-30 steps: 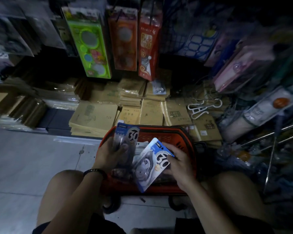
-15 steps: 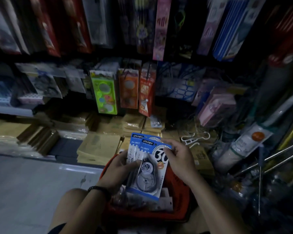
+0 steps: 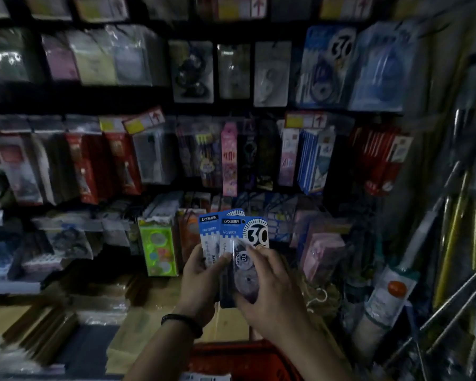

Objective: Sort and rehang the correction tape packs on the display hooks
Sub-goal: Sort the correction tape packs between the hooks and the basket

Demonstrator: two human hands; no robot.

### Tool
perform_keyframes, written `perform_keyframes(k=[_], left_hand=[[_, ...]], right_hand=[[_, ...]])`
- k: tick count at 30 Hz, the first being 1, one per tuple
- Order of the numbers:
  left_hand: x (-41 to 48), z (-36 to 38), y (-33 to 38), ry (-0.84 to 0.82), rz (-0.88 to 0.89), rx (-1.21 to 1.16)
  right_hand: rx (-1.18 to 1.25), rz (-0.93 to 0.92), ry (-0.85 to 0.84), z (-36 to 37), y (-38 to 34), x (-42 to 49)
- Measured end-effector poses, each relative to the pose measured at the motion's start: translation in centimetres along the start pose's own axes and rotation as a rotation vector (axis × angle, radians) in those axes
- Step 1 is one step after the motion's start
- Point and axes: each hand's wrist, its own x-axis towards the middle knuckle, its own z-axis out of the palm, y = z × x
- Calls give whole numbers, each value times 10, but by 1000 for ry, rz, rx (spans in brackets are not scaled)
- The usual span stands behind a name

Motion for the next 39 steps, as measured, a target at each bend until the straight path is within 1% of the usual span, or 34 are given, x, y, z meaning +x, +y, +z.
perform_keyframes(k=[4, 8, 10, 15, 20, 23, 31, 35, 39], left_hand=[[24, 20, 34, -93, 51, 38], [48, 35, 65, -165, 76, 68], [59, 41, 79, -166, 109, 72], [90, 58, 123, -178, 259, 91], [117, 75, 165, -221, 329, 121], [130, 87, 185, -216, 378, 111], [149, 124, 224, -216, 419, 132], [151, 134, 231, -237, 431, 138], [152, 140, 234, -253, 448, 150]], right_hand=[[-9, 33, 33, -24, 3, 33], [-15, -2, 101, -53, 10, 67], [-54, 9, 138, -69, 14, 83], [-121, -7, 250, -112, 25, 131], [-186, 4, 374, -156, 28, 182], [-233, 7, 434, -180, 29, 211], [-379, 39, 515, -214, 28, 267], [-398, 79, 554, -227, 34, 286], [-390, 75, 600, -236, 39, 296]])
